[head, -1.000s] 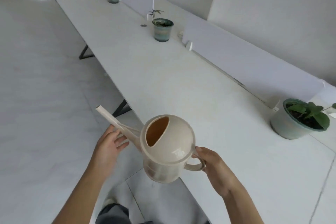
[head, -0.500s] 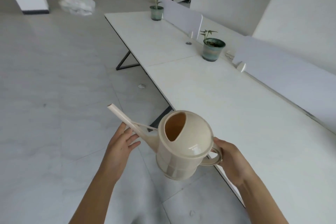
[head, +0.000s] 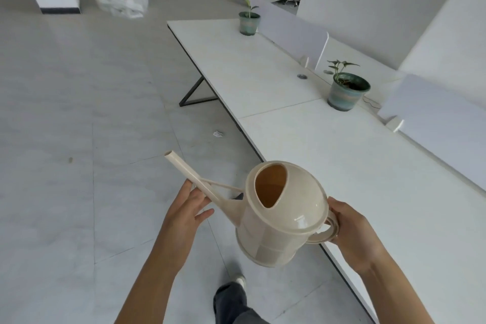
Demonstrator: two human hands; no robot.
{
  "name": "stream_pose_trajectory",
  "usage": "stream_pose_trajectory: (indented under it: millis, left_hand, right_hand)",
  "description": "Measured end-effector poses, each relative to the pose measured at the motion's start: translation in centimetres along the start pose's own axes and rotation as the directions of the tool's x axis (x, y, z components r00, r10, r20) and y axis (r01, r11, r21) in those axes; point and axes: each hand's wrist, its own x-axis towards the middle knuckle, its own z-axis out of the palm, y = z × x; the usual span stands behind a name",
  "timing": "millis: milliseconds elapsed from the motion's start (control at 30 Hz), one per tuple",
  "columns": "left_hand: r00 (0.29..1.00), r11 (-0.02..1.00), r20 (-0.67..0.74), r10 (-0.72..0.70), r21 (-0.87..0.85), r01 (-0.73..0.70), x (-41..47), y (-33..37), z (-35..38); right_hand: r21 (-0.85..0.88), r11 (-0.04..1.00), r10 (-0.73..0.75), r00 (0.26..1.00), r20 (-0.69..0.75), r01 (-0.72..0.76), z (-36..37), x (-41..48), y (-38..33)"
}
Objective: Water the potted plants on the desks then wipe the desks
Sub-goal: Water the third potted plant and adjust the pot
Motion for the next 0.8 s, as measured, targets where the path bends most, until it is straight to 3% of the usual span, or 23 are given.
stream_pose_trajectory:
  millis: [233,500,800]
  left_hand:
    - [0.999,0.994,-0.009,0.033,0.101,-0.032,10.5,2.8,-0.1]
    - [0.994,0.998,-0.093,0.050,0.046,-0.046,22.4,5.1,-0.1]
    - [0.989,0.998,0.144,-0.021,0.061,0.012,38.2,8.6,-0.5]
  right_hand:
    - [0.028,0.999,0.044,0.999,-0.005,-0.044,1.9,11.8,-1.9]
    - [0.018,0.998,0.056,0.998,0.021,-0.057,5.1,22.2,-6.9]
    - [0.107,0.993,0.081,0.972,-0.219,-0.059,9.4,32.1,-9.2]
